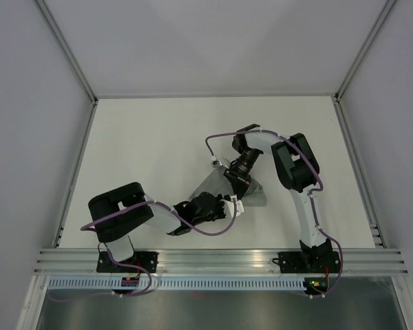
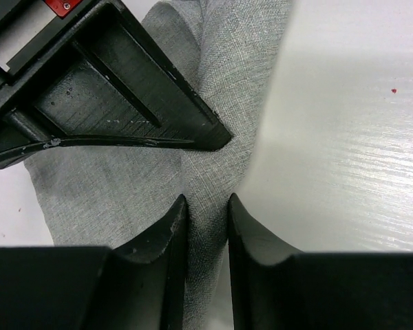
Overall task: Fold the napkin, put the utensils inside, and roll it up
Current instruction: Roll the napkin with the utensil
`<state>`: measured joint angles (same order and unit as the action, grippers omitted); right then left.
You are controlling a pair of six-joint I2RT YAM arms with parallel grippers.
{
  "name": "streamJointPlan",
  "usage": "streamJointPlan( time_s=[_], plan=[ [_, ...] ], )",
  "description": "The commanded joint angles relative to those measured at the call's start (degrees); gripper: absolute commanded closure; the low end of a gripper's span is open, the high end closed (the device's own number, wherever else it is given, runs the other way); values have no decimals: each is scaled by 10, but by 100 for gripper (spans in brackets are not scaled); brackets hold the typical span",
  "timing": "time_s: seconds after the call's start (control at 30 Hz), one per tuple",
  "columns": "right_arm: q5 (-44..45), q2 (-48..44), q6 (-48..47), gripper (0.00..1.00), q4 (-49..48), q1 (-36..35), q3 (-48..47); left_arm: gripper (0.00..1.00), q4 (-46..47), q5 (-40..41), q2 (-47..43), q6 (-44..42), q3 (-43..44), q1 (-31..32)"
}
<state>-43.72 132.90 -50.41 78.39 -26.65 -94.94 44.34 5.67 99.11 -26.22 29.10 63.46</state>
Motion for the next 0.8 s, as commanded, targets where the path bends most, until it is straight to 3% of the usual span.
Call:
streamJointPlan(
  time_s=[0.0, 0.2, 0.37, 0.57, 0.77],
  plan=[
    [102, -7, -31, 75, -126, 9, 23, 96, -77, -68, 6, 37, 14, -24],
    [15, -78, -29, 58, -110, 39, 17, 98, -114, -166, 11, 84, 29, -65],
    [-57, -158, 3, 57, -126, 83, 18, 98, -146, -237, 18, 117, 52, -96],
    [-120, -265, 88, 56, -260, 185, 92, 98, -163, -303, 21, 158, 66, -136],
    [-97, -398, 63, 55, -371, 231, 235, 98, -189, -383, 56, 201, 98, -172]
  ],
)
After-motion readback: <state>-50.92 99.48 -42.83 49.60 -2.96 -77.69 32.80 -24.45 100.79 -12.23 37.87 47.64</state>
